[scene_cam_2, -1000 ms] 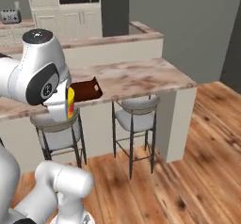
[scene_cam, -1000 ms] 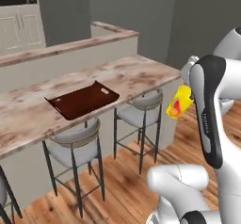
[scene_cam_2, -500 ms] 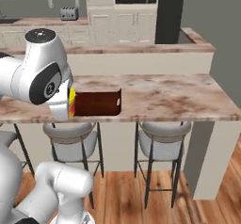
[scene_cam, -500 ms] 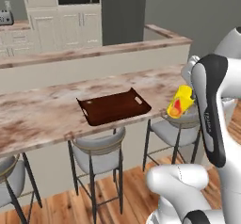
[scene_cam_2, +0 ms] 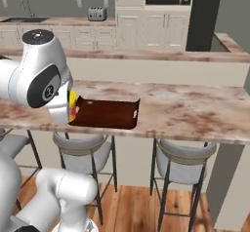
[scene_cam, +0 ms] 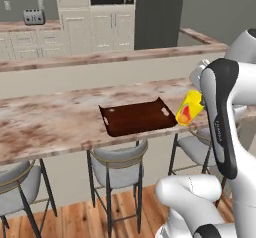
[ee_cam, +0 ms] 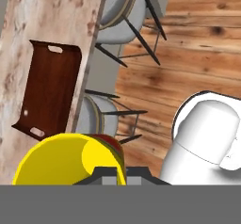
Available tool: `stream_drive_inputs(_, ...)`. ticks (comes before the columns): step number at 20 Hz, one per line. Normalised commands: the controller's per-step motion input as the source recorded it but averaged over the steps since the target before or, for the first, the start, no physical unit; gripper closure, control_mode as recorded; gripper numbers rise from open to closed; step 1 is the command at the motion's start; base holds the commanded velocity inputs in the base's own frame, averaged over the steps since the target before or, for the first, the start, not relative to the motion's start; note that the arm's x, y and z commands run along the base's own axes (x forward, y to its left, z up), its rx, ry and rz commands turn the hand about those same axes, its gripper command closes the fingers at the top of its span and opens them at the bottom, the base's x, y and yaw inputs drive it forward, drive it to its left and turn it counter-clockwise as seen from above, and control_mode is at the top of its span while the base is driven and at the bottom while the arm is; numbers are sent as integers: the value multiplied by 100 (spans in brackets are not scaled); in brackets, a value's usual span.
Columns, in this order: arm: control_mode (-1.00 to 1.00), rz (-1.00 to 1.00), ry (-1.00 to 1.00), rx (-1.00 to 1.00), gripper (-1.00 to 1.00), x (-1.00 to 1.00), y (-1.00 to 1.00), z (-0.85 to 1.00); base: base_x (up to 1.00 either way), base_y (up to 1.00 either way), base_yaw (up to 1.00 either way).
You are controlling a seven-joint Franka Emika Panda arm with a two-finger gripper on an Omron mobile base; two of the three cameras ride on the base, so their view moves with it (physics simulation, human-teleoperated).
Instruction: There is a tray on the dining counter. Grab the cup, mug, and pitcher and place them on the tray. The pitcher may be placed next to the tray if it cannot fit the tray.
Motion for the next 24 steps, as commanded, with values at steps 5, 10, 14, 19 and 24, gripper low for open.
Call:
stream_drive_inputs(5,100,0,0,0,100,0,0,0,57,-14,14)
stream_drive_inputs(10,100,0,0,0,100,0,0,0,34,0,18)
stream_drive_inputs(14,100,0,0,0,100,0,0,0,31,4,7)
stream_drive_inputs(19,100,0,0,0,100,0,0,0,42,1,1)
stream_drive_inputs(24,100,0,0,0,100,0,0,0,57,0,0)
